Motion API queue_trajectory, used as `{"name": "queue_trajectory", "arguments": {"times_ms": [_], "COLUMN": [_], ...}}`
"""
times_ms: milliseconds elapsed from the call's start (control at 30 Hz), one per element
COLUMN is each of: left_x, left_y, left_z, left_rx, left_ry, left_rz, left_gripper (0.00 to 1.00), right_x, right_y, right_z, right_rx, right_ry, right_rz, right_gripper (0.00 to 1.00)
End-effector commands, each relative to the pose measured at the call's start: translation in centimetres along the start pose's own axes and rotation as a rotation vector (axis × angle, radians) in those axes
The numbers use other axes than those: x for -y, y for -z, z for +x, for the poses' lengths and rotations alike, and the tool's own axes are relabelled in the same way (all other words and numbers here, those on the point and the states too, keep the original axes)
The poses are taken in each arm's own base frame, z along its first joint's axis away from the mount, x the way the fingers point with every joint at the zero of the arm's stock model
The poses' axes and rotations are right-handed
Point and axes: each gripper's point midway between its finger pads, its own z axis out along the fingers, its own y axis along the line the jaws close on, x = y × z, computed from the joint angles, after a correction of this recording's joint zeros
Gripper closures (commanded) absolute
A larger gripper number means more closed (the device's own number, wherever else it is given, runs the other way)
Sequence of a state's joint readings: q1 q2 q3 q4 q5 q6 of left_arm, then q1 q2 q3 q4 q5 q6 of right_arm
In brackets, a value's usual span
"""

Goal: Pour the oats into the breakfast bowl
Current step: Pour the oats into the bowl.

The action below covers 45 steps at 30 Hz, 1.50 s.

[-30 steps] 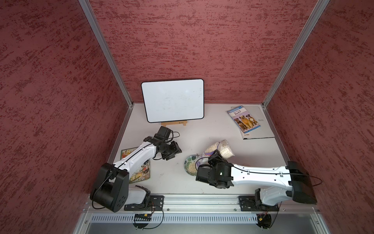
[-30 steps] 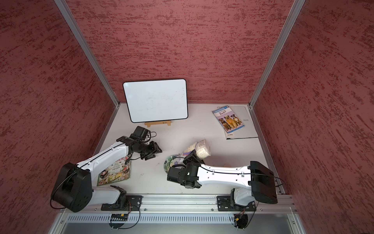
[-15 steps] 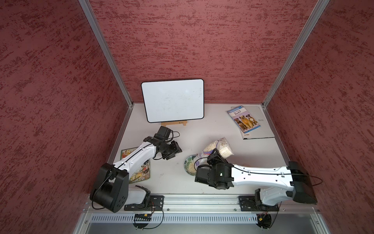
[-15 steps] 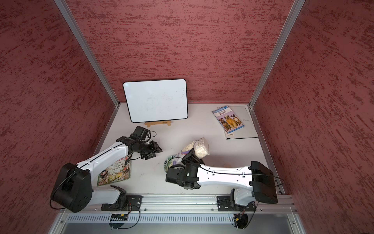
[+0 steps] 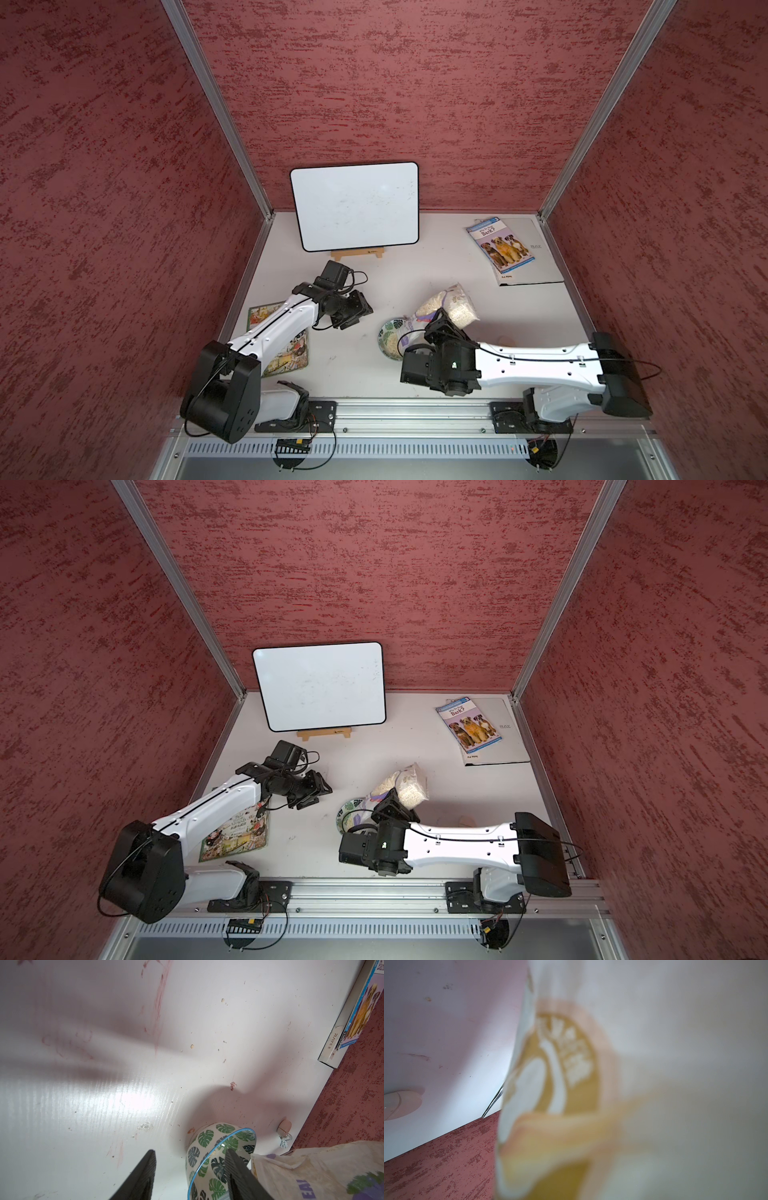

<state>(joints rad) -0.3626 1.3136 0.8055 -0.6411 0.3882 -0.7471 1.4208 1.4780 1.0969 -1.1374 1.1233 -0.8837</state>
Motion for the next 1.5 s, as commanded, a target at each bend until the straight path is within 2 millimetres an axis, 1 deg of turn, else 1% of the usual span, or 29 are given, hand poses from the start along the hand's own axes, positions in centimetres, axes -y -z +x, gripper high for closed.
{"name": "queue_trajectory", "arguments": {"times_ms": [0, 67, 100, 133, 233, 367, 400, 467, 533, 567, 633, 667, 767, 800, 900, 933, 1000, 1033, 1133, 1167, 1233, 1300, 1367, 1433, 1467], "left_x": [0.1, 0.1, 0.1, 0.1, 0.0, 0.1, 0.1, 0.1, 0.2, 0.2, 0.2, 0.2, 0.2, 0.2, 0.1, 0.1, 0.2, 0.2, 0.2, 0.2, 0.1, 0.1, 0.1, 0.0, 0.0], "left_y": [0.3, 0.4, 0.4, 0.5, 0.4, 0.6, 0.7, 0.7, 0.6, 0.6, 0.6, 0.6, 0.6, 0.5, 0.5, 0.5, 0.4, 0.3, 0.3, 0.3, 0.1, -0.1, -0.2, -0.1, -0.2], "left_z": [0.0, 0.0, 0.0, 0.0, 0.1, 0.2, 0.2, 0.2, 0.3, 0.3, 0.3, 0.3, 0.4, 0.4, 0.4, 0.4, 0.4, 0.4, 0.4, 0.3, 0.3, 0.3, 0.3, 0.3, 0.3], "left_rx": [0.009, 0.011, 0.013, 0.015, 0.011, 0.007, 0.011, 0.015, 0.011, 0.007, 0.008, 0.009, 0.01, 0.007, 0.003, 0.005, 0.006, 0.005, -0.001, 0.003, 0.007, -0.002, -0.004, 0.004, 0.005], "left_ry": [0.005, 0.004, 0.005, 0.006, 0.007, 0.007, 0.007, 0.01, 0.013, 0.014, 0.014, 0.015, 0.019, 0.019, 0.018, 0.018, 0.021, 0.022, 0.021, 0.022, 0.03, 0.034, 0.035, 0.038, 0.042], "left_rz": [0.017, 0.018, 0.018, 0.019, 0.02, 0.022, 0.025, 0.03, 0.033, 0.034, 0.034, 0.034, 0.038, 0.037, 0.032, 0.031, 0.038, 0.039, 0.032, 0.031, 0.035, 0.035, 0.029, 0.031, 0.032], "left_gripper": [0.44, 0.44, 0.44, 0.44, 0.44, 0.44, 0.44, 0.44, 0.44, 0.44, 0.44, 0.44, 0.44, 0.44, 0.45, 0.45, 0.45, 0.45, 0.45, 0.45, 0.45, 0.45, 0.45, 0.45, 0.45], "right_x": [2.2, 2.4, 2.7, 2.7, 2.3, 1.8, 2.0, 2.3, 2.0, 1.8, 1.8, 1.9, 2.1, 1.8, 1.4, 1.4, 1.5, 1.5, 1.5, 1.7, 2.3, 1.4, 1.0, 1.2, 1.2], "right_y": [0.6, 1.0, 1.3, 1.4, 1.0, 1.1, 1.3, 1.2, 0.9, 0.9, 1.0, 1.0, 0.7, 0.6, 0.8, 0.8, 0.5, 0.6, 0.9, 1.0, 0.9, 0.6, 0.8, 0.8, 0.7], "right_z": [1.6, 2.6, 3.5, 3.7, 2.8, 3.7, 4.1, 3.3, 2.7, 2.6, 3.2, 3.0, 1.6, 1.6, 2.8, 2.7, 1.6, 1.7, 2.8, 2.7, 1.2, 1.4, 2.4, 2.3, 1.9], "right_rx": [-0.09, -0.099, -0.094, -0.091, -0.099, -0.132, -0.119, -0.099, -0.107, -0.113, -0.116, -0.113, -0.077, -0.087, -0.109, -0.104, -0.081, -0.081, -0.096, -0.076, -0.027, -0.062, -0.083, -0.055, -0.042], "right_ry": [-0.032, -0.042, -0.073, -0.079, -0.056, -0.049, -0.066, -0.071, -0.057, -0.055, -0.057, -0.04, -0.051, -0.041, -0.063, -0.049, -0.039, -0.041, -0.052, -0.041, -0.068, -0.052, -0.064, -0.048, -0.044], "right_rz": [0.107, 0.109, 0.118, 0.119, 0.115, 0.107, 0.116, 0.122, 0.106, 0.097, 0.098, 0.104, 0.103, 0.091, 0.085, 0.092, 0.1, 0.096, 0.083, 0.09, 0.106, 0.068, 0.06, 0.086, 0.092], "right_gripper": [0.79, 0.79, 0.79, 0.79, 0.79, 0.79, 0.78, 0.78, 0.79, 0.79, 0.79, 0.78, 0.78, 0.78, 0.78, 0.78, 0.78, 0.78, 0.78, 0.78, 0.77, 0.79, 0.79, 0.78, 0.78]}}
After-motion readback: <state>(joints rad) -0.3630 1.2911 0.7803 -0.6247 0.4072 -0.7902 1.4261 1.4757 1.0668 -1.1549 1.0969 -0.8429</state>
